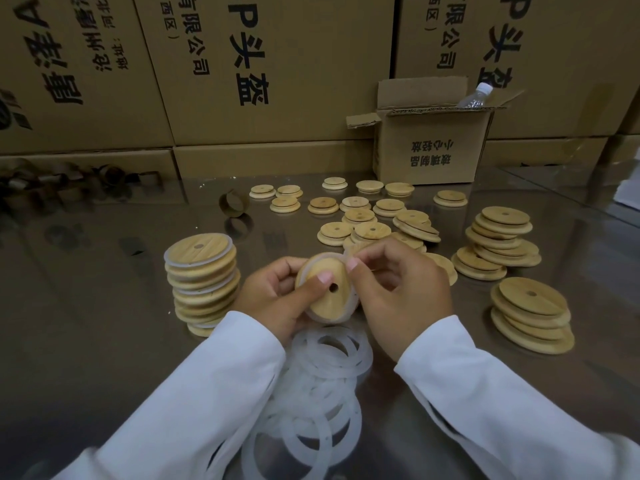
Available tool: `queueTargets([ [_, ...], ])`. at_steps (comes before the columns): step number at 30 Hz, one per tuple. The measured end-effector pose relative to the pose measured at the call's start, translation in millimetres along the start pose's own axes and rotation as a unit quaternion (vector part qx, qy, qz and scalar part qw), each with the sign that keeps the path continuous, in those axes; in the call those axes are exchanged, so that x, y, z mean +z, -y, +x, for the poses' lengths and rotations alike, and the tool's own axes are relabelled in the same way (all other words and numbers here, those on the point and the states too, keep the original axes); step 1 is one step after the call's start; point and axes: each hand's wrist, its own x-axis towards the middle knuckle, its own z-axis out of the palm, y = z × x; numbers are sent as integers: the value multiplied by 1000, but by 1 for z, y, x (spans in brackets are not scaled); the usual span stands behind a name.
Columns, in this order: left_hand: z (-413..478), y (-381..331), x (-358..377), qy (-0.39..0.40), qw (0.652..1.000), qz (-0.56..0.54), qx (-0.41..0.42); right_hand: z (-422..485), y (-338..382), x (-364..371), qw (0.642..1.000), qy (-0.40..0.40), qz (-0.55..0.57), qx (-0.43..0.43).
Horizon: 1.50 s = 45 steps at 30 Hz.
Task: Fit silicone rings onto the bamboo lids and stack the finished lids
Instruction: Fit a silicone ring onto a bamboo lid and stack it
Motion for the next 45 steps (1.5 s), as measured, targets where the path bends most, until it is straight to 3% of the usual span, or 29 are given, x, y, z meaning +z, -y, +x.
queueTargets([
  [9,3,0,-4,8,999,31,20,8,-2,-2,994,13,41,99],
  [14,4,2,-5,-6,1000,4,4,6,2,-3,997,46,33,54],
  [19,5,1,-2,-51,998,-25,5,-2,4,1,998,24,-45,-27],
  [28,2,3,1,-16,998,52,17,0,3,-2,994,39,-99,-15],
  [38,4,3,-4,-3,998,57,18,9,3,-1,988,58,36,135],
  [45,3,1,-2,-45,997,52,30,4,3,0,994,57,21,86],
])
